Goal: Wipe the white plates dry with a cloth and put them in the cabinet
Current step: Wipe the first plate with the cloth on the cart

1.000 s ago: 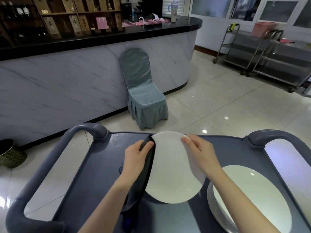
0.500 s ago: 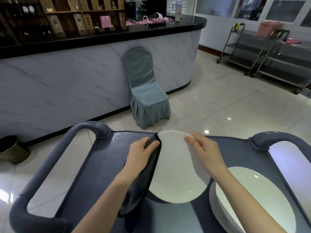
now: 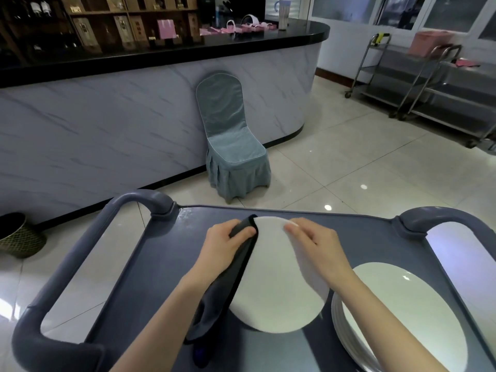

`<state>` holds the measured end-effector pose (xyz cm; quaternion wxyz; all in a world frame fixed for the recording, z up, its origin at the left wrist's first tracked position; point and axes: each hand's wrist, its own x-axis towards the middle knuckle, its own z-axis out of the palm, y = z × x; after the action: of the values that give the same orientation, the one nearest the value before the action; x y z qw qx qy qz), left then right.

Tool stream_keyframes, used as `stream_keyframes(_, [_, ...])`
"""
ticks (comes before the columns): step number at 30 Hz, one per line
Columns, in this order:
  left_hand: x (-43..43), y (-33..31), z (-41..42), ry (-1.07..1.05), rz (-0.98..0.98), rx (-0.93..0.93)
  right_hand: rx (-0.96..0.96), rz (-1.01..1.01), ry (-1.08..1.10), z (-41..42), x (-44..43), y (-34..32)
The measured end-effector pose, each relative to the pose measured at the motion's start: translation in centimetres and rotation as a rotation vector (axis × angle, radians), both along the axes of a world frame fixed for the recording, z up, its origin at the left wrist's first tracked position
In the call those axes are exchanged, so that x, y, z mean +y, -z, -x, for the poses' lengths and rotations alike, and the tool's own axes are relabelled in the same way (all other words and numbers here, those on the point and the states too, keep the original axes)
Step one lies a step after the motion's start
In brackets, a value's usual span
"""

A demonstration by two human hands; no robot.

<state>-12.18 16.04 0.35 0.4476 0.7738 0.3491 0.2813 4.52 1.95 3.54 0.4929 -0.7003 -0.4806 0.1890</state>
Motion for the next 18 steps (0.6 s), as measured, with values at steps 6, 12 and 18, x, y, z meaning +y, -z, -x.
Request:
stream_keyframes(6, [-3.0, 2.6, 0.1, -0.612, 0.360, -0.190, 0.455, -0.177, 0.602, 4.0, 0.3, 2.3])
stream_keyframes(12, [-1.7, 2.6, 1.5, -0.534, 0.239, -0.168, 0.284, 0.069, 0.302, 1.5, -0.6, 2.6])
stream_keyframes(18, [0.4, -2.2, -0.3, -0.016, -0.234, -0.041, -0.147, 0.193, -0.094, -1.5, 0.9, -1.3])
